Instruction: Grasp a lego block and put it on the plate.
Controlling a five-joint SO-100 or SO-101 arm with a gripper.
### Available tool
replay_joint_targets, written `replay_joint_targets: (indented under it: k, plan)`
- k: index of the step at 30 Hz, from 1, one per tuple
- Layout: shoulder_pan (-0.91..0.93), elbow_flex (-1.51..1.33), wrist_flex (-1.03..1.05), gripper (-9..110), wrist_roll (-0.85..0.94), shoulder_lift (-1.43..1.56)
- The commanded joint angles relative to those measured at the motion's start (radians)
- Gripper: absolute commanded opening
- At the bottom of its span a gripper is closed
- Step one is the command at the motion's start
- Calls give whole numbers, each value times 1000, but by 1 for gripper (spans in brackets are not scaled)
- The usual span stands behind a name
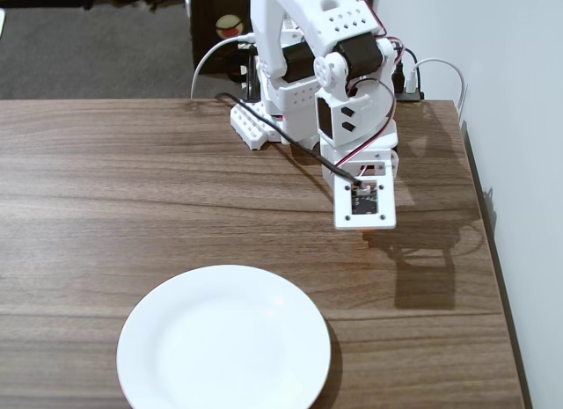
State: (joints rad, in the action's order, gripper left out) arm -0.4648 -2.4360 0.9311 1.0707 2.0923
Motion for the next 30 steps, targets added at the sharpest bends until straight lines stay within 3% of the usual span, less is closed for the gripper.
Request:
replay_joint_targets:
  k: [1, 18, 30]
  plan:
    - [21, 6, -5, 6, 92, 61]
    - [299, 144, -25, 6, 328, 210]
    - [465, 196, -167, 6, 426, 178]
